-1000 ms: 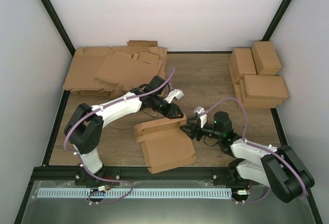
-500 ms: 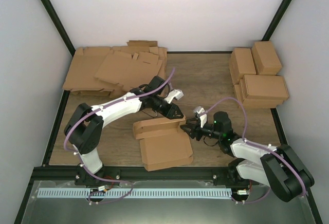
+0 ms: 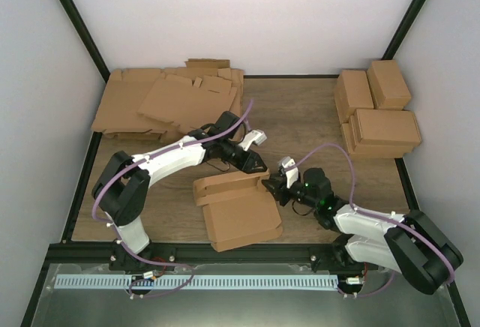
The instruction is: Fold the paper box
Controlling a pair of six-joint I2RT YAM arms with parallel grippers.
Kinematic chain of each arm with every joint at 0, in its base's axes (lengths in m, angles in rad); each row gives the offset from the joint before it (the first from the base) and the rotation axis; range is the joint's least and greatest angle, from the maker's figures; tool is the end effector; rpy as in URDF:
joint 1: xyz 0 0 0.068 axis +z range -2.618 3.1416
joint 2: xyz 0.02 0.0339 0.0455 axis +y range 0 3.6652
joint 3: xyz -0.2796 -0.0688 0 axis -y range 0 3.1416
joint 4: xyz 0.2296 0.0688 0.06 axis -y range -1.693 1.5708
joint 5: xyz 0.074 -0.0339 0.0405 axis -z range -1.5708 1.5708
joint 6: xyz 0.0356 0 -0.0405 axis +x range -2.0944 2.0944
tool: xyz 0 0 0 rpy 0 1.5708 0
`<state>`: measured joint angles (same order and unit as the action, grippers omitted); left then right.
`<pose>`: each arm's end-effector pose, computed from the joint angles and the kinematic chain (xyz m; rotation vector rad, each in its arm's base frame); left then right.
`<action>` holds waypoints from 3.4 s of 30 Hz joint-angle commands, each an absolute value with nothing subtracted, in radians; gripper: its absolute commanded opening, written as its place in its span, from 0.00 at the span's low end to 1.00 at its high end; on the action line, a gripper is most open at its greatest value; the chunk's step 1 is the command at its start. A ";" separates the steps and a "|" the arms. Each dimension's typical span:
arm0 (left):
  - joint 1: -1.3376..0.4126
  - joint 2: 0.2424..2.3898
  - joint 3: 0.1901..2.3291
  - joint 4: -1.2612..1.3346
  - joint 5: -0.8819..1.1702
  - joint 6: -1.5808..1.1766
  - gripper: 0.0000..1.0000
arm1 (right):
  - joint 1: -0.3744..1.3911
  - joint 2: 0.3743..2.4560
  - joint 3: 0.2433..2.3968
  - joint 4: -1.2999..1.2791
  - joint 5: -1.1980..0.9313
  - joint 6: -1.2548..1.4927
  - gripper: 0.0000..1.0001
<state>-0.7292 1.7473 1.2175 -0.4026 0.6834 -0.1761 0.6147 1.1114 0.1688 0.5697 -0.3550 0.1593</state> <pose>0.2521 -0.2553 0.2429 1.0055 2.4216 -1.2093 0.1395 0.1136 0.1745 -0.6908 1.8951 0.8484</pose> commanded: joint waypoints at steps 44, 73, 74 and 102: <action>-0.739 1.611 1.000 -0.276 0.624 -0.293 0.61 | 0.810 1.164 0.175 0.643 0.202 0.308 0.21; -0.746 1.615 1.026 -0.296 0.659 -0.285 0.47 | 0.810 1.272 0.178 0.967 0.199 0.144 0.26; -0.747 1.616 1.026 -0.295 0.659 -0.285 0.47 | 0.810 1.275 0.183 0.969 0.197 0.140 0.26; -0.764 1.444 1.066 -0.398 0.447 -0.301 1.00 | 0.810 1.175 0.144 0.879 0.272 0.158 0.01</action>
